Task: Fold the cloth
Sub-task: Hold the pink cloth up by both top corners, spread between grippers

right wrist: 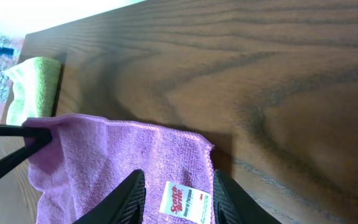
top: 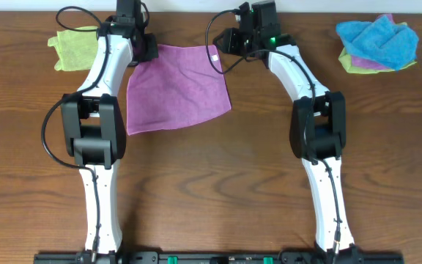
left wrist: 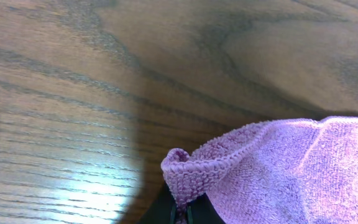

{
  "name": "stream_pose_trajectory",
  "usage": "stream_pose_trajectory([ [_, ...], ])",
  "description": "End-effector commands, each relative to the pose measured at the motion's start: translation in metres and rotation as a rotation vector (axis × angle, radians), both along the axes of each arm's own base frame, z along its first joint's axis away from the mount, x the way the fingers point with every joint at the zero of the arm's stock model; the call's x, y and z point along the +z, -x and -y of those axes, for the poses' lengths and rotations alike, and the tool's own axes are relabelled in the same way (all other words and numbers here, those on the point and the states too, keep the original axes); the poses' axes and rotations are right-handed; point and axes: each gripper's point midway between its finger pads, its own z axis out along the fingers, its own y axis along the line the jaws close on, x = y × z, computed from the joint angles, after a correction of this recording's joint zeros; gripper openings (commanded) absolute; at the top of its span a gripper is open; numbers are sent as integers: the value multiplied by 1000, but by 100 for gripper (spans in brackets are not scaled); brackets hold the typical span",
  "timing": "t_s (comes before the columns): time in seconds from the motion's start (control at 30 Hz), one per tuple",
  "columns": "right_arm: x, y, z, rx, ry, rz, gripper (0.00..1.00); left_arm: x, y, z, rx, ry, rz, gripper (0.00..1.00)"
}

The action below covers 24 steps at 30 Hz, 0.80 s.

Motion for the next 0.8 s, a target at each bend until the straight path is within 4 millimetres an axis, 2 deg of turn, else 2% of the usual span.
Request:
stream_pose_trajectory([
  [0.0,0,0,-2,-3,-2,-9,36,-11,4,8,-30,34,-26,6],
  [0.3,-19,10,12,0,85,-54,33,-23,11,22,-58,77,-60,6],
  [0.47,-24,11,18,-6,117,-61,32,-23,10,26,-61,79,-57,6],
  [0.77,-26,8,15,-15,169,-28,31,-21,12,38,-76,128,-60,6],
])
